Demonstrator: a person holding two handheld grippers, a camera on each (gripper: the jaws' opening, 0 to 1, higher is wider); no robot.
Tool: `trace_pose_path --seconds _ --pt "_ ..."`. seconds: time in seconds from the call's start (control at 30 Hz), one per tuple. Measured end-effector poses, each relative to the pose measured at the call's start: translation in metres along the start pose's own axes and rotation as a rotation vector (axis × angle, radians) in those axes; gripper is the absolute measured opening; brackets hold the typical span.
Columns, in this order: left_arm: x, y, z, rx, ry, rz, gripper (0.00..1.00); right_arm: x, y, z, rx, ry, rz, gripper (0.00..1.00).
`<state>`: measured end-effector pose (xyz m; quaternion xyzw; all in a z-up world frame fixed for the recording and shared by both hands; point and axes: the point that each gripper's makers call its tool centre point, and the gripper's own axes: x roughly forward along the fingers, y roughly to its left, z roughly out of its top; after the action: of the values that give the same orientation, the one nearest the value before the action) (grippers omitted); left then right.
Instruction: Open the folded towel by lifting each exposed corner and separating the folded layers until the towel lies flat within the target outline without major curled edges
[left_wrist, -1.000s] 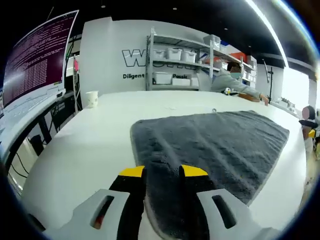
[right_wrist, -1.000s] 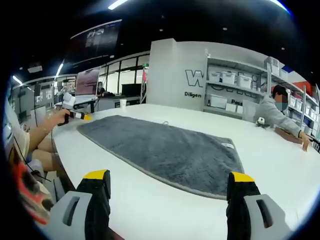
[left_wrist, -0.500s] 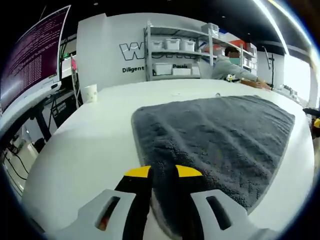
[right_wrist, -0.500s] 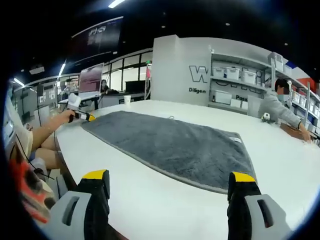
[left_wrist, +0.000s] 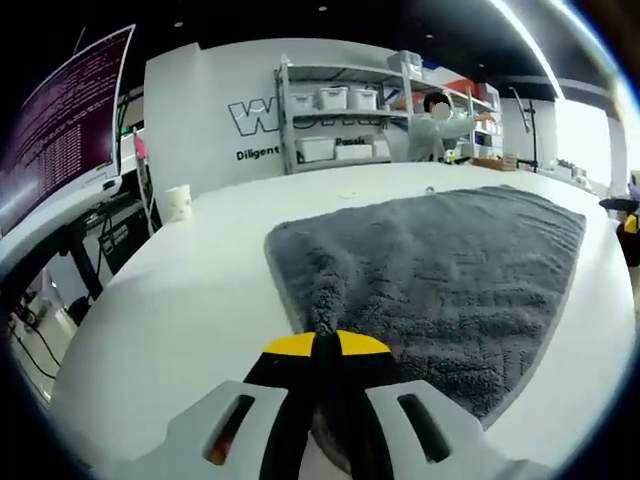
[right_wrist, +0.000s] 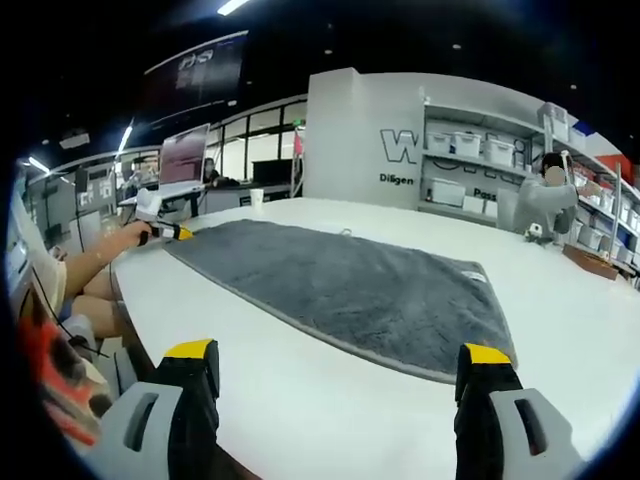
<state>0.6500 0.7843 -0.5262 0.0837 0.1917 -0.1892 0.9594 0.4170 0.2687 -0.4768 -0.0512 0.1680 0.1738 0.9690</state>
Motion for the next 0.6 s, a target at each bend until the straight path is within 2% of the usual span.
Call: trace_pose_path --seconds 0.6 --pt "-0.0025 0.0043 -0.0017 0.032 0.005 0.001 0.04 -0.0093 -0.0034 -0.004 0.002 0.008 -0.024 0.99"
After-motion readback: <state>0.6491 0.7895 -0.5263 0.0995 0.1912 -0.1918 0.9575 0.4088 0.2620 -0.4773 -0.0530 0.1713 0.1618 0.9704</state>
